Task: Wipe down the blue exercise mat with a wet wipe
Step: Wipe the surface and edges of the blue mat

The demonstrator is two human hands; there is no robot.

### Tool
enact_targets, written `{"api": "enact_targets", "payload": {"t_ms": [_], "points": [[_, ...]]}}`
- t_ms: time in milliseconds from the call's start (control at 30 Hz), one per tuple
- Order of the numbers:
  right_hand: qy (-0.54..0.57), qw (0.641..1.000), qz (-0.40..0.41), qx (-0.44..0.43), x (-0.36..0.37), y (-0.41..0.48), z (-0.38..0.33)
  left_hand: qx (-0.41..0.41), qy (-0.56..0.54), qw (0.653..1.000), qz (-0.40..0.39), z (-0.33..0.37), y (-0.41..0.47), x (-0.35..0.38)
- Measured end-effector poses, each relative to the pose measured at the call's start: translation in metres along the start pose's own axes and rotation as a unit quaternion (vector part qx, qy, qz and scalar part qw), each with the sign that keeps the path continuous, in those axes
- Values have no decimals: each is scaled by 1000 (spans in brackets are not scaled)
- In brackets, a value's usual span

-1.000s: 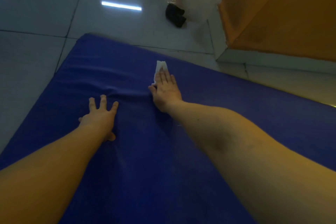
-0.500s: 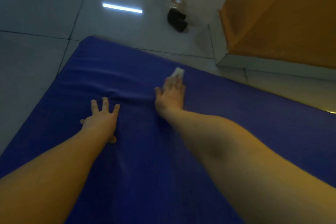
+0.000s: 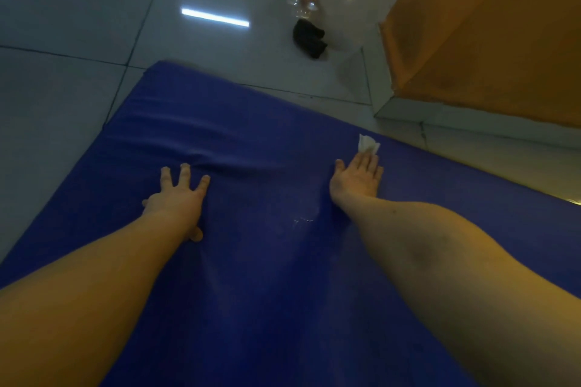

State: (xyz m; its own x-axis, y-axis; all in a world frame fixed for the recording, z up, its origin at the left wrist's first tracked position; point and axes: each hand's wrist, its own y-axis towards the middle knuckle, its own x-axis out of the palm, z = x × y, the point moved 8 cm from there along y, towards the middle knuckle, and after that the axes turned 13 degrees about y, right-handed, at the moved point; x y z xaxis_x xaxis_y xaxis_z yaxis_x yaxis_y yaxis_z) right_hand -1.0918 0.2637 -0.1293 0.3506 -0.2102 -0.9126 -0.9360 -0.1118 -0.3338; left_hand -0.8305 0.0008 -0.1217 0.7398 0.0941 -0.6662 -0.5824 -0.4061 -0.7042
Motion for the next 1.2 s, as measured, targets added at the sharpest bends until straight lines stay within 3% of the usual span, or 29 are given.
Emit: {"api": "enact_targets", "payload": {"t_ms": [133, 300, 400, 533, 700, 833, 967, 1033, 1100, 1200], "points": [[29, 999, 2, -22, 21, -21, -32, -7, 5, 1000, -4, -1, -3, -1], [23, 979, -60, -195, 67, -95, -90, -39, 33, 998, 22, 4, -11, -11], [5, 964, -81, -255, 64, -101, -76, -36, 63, 996, 61, 25, -25, -19], [-2, 987, -33, -158, 32, -74, -3, -14, 26, 995, 95, 54, -42, -12], [5, 999, -20, -30, 22, -69, 29, -1, -53, 998, 20, 81, -48, 17], [81, 988, -5, -132, 44, -112, -33, -27, -64, 997, 14, 85, -45, 14], [-3, 962, -111, -249, 83, -159, -67, -29, -70, 997, 14, 86, -45, 14], [-23, 955, -106, -278, 73, -149, -57, -27, -64, 997, 21, 85, -46, 14], [-13, 966, -73, -247, 53, -126, -27, -21, -62, 998, 26, 86, -46, 14], [-22, 992, -28, -117, 22, -87, 38, -25, -61, 998, 23, 87, -45, 16]]}}
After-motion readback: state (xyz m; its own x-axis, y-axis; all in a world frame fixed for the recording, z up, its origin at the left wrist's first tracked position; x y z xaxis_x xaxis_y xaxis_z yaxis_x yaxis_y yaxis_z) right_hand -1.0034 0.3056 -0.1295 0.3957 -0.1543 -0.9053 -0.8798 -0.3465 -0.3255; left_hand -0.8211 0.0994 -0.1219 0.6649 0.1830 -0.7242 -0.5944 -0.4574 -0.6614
